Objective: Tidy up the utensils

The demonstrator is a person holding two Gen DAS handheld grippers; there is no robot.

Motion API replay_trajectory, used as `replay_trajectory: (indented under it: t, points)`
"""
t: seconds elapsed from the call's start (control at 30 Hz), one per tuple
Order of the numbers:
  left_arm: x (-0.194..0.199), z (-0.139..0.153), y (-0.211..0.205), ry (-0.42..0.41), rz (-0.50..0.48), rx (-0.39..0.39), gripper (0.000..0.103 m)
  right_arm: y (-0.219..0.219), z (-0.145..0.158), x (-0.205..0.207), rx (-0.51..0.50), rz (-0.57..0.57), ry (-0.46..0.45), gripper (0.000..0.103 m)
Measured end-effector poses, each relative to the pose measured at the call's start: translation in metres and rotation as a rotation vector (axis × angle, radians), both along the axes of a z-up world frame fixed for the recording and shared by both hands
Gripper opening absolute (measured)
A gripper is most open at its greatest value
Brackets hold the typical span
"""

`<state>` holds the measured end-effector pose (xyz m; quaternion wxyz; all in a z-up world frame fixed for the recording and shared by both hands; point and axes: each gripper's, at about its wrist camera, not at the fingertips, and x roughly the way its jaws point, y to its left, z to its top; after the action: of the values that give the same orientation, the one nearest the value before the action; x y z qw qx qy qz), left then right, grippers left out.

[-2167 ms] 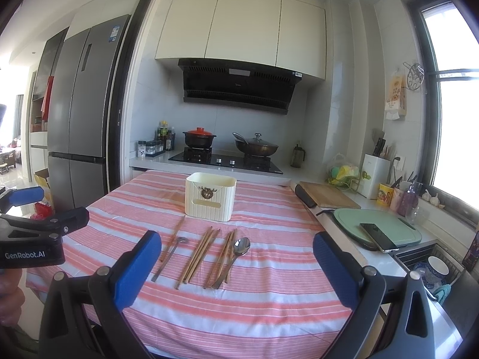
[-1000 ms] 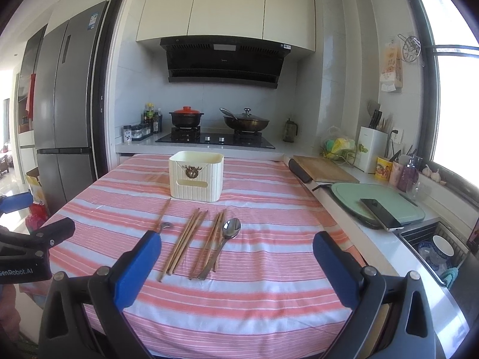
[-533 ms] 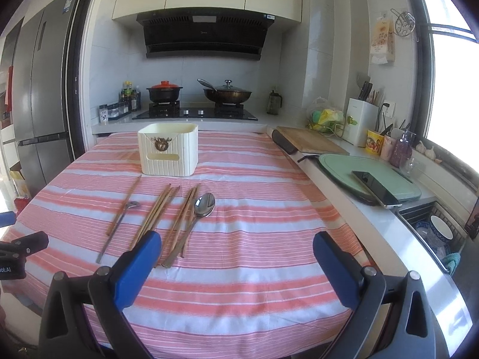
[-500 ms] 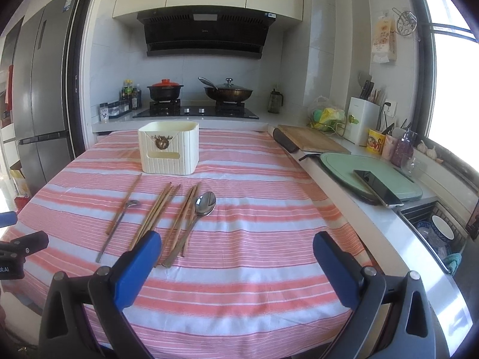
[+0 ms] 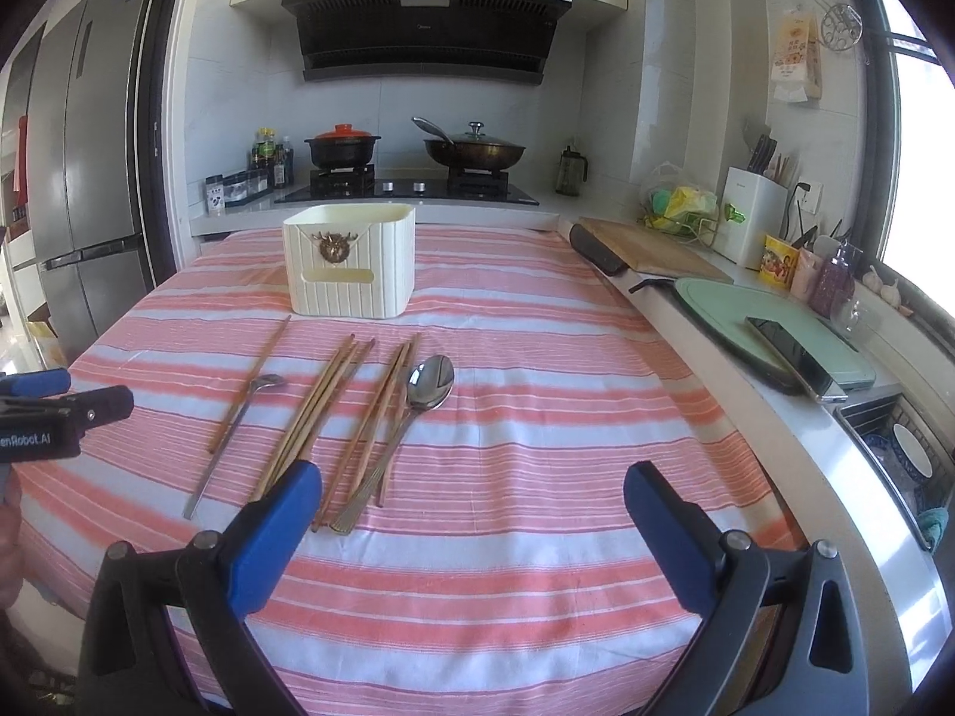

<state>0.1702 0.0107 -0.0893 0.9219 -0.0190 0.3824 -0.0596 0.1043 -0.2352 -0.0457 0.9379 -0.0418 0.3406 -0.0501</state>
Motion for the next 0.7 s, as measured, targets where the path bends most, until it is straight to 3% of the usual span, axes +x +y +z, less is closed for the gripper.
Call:
replay_trajectory:
  t: [0.07, 0.13, 0.27, 0.47, 0.57, 0.6, 0.63, 0.7]
  points:
    - [0.013, -0.007, -0.005, 0.016, -0.012, -0.007, 0.099, 0.001, -0.003, 0.002, 0.002, 0.000, 0.010, 0.103]
    - [0.027, -0.017, -0.016, 0.039, -0.034, 0.010, 0.085, 0.002, -0.004, 0.003, 0.009, 0.003, 0.016, 0.103]
    - [0.057, -0.040, -0.039, 0.067, -0.069, 0.102, 0.074, 0.004, -0.006, 0.003, 0.012, 0.014, 0.028, 0.103]
    - [0.091, -0.075, -0.058, 0.140, -0.091, 0.196, 0.047, 0.003, -0.007, -0.002, 0.010, 0.017, 0.035, 0.103]
    - [0.094, -0.075, -0.060, 0.126, -0.098, 0.205, 0.026, 0.000, -0.008, -0.004, 0.008, 0.009, 0.040, 0.103]
    - [0.094, -0.074, -0.061, 0.121, -0.099, 0.215, 0.013, -0.001, -0.009, -0.005, 0.007, 0.007, 0.045, 0.103]
    - [0.095, -0.073, -0.062, 0.116, -0.098, 0.223, 0.006, -0.003, -0.011, -0.005, 0.007, 0.004, 0.050, 0.103]
    - [0.098, -0.072, -0.060, 0.116, -0.099, 0.208, 0.005, -0.005, -0.012, -0.003, 0.008, 0.001, 0.060, 0.103]
